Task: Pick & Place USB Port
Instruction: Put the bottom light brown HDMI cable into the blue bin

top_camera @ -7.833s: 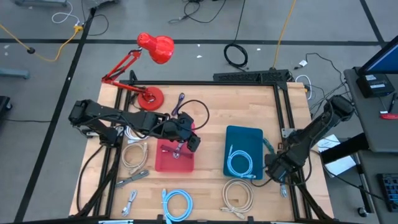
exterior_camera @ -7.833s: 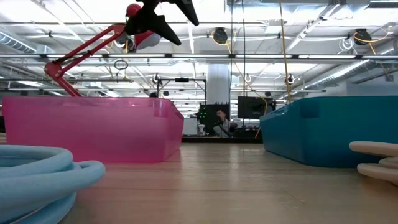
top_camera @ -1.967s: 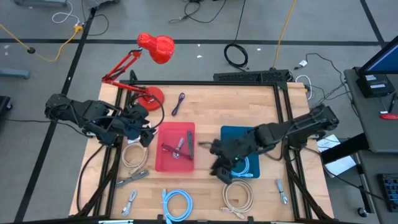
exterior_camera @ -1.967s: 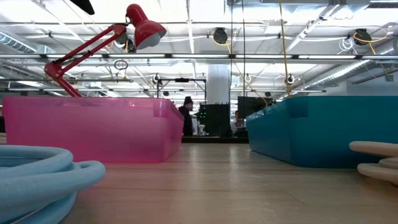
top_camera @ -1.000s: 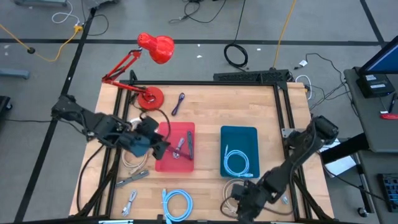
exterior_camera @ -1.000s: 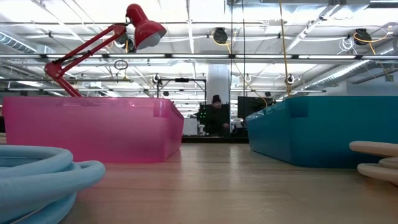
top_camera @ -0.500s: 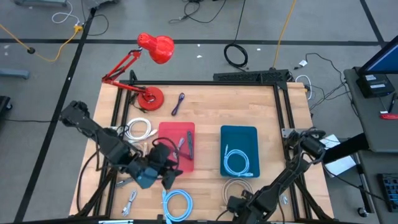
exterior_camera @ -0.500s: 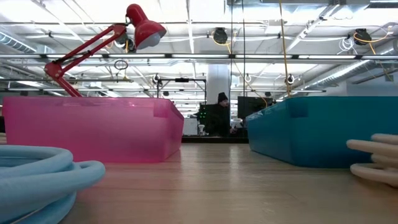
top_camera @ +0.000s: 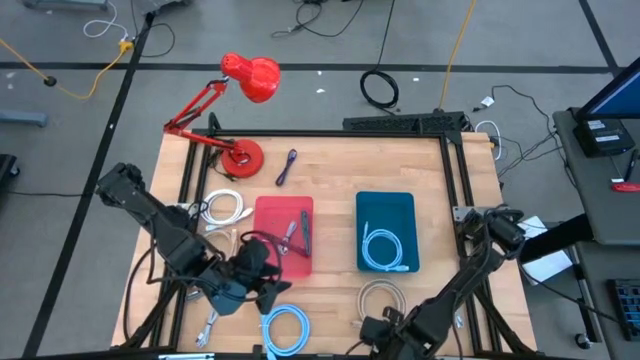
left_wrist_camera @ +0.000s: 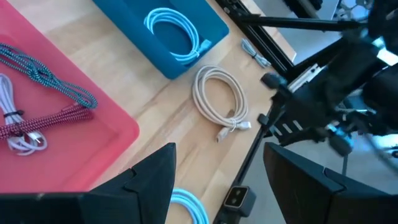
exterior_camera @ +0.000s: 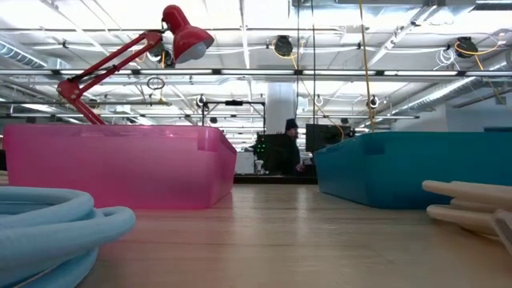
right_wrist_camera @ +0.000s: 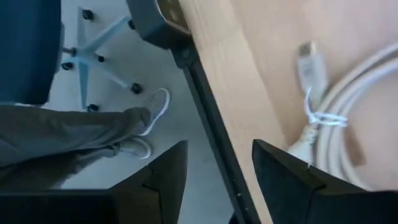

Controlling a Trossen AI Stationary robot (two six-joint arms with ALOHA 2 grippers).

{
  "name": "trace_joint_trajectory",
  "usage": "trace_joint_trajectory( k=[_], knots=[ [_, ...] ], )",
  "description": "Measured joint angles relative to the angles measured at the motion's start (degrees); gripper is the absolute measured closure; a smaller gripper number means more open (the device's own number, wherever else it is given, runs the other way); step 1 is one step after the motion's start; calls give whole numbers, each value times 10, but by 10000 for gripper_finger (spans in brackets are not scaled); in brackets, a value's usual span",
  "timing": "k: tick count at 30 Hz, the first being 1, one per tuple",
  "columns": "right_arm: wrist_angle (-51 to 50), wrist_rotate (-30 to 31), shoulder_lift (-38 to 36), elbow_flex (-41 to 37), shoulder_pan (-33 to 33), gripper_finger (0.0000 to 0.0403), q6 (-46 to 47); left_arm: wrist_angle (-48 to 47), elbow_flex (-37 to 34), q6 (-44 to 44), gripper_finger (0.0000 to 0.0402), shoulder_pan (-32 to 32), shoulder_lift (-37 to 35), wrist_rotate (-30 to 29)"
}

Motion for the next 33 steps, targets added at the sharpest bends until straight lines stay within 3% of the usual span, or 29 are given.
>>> trace_joint_trajectory(
  k=[4, 9, 17, 21, 25, 28, 33],
  knots=[
    [-95, 37, -1, 54, 0, 241, -22, -1, 0, 4, 156, -3, 0, 0],
    [-160, 37, 10, 53, -14, 244, -29, -1, 0, 8, 156, -3, 0, 0],
    [-125, 0, 60, 26, -48, 227, -57, -1, 0, 9, 156, -15, 0, 0],
    [-94, -59, 91, -1, -54, 218, -46, -1, 0, 3, 156, -26, 0, -1],
    [-56, -79, 102, -43, -47, 217, -13, -1, 0, -10, 156, -43, 0, -18],
    [-38, -95, 102, -53, -44, 243, 20, -3, 0, -20, 156, -55, 0, -37],
    [-18, -96, 85, -33, -38, 352, 31, -1, 0, -30, 156, -65, 0, -55]
  ],
)
